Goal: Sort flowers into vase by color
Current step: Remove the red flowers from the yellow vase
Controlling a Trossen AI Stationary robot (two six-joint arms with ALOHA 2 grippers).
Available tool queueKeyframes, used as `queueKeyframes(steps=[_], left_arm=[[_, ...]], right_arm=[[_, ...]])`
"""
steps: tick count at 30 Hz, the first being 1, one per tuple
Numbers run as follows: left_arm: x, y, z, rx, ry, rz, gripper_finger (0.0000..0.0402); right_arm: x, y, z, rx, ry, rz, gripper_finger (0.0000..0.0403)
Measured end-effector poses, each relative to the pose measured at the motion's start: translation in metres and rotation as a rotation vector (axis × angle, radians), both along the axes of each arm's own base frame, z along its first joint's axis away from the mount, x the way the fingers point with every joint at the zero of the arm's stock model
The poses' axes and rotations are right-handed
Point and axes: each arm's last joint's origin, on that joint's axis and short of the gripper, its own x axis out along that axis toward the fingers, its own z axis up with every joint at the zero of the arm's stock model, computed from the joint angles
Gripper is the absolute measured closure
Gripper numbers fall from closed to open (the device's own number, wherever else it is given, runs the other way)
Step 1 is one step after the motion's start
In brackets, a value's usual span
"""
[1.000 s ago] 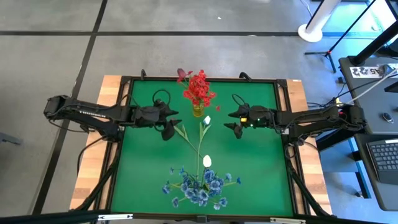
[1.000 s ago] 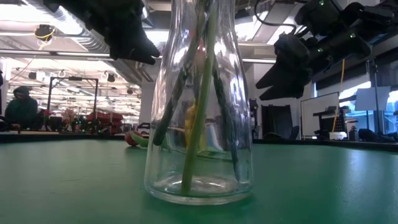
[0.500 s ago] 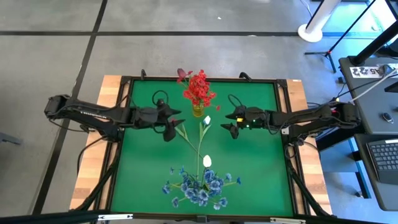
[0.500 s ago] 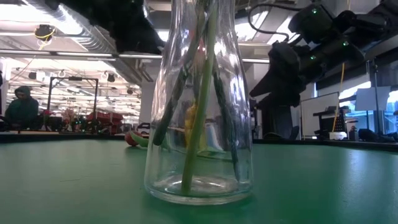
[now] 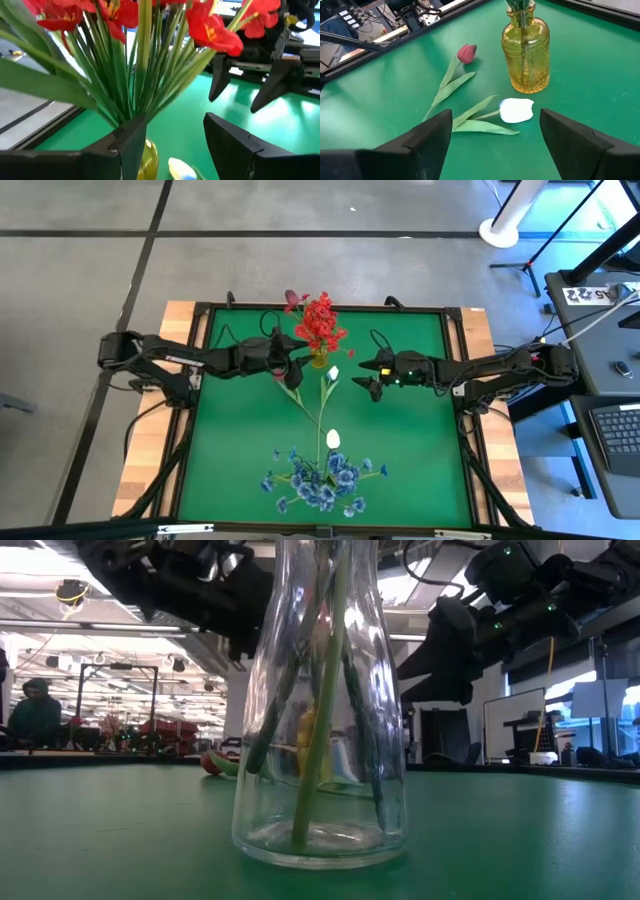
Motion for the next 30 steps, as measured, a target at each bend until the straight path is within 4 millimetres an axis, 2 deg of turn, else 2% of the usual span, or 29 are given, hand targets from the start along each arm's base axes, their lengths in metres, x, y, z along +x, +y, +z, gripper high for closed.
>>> queueKeyframes(steps=[9,16,21,25,30], left_arm=[[0.01,0.014,-0.007,0.005,-0.081,-0.004,0.0206],[0.026,0.025,-0.009,0.004,-0.076,0.022,0.0206],[0.034,0.029,-0.001,0.015,-0.097,0.03,0.0208],[0.035,0.031,0.003,0.041,-0.103,0.076,0.0237],[0.038,0.032,0.01,0.053,-0.121,0.082,0.0309]], right_arm=[[0.0,0.0,0.0,-0.056,0.01,0.013,0.0104],[0.0,0.0,0.0,-0.088,0.017,0.027,0.0104],[0.0,0.0,0.0,-0.1,0.022,0.032,0.0104],[0.0,0.0,0.0,-0.119,0.029,0.043,0.0104],[0.0,0.0,-0.001,-0.139,0.036,0.061,0.0104]])
